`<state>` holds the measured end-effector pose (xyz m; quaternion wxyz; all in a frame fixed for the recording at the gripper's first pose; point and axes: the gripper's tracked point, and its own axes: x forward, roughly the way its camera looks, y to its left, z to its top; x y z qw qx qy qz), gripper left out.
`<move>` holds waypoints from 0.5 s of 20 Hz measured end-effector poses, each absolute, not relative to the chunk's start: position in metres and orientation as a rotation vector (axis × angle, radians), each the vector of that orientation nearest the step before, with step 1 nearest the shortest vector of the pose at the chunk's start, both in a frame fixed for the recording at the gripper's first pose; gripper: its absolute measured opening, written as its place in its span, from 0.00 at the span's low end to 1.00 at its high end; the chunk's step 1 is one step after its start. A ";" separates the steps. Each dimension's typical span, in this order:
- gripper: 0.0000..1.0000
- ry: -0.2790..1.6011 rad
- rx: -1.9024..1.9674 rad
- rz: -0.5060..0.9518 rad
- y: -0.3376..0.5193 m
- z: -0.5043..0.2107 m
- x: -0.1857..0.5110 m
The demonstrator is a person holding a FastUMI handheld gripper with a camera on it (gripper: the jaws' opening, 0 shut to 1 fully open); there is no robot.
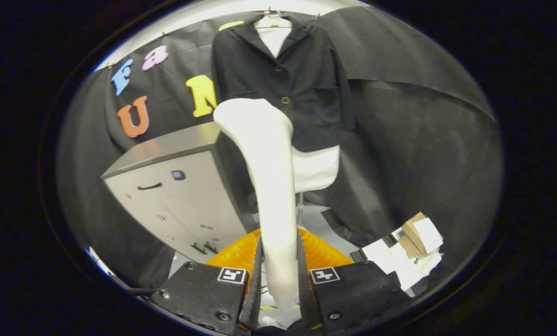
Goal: Iron the clothes twice with a garment steamer, once on the left side and once on the right side.
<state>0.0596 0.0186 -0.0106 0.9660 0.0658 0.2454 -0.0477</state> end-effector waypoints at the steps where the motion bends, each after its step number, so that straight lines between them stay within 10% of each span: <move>1: 0.37 0.494 0.112 -0.074 0.034 -0.011 0.048; 10: 0.37 0.544 0.003 0.072 0.121 -0.046 -0.033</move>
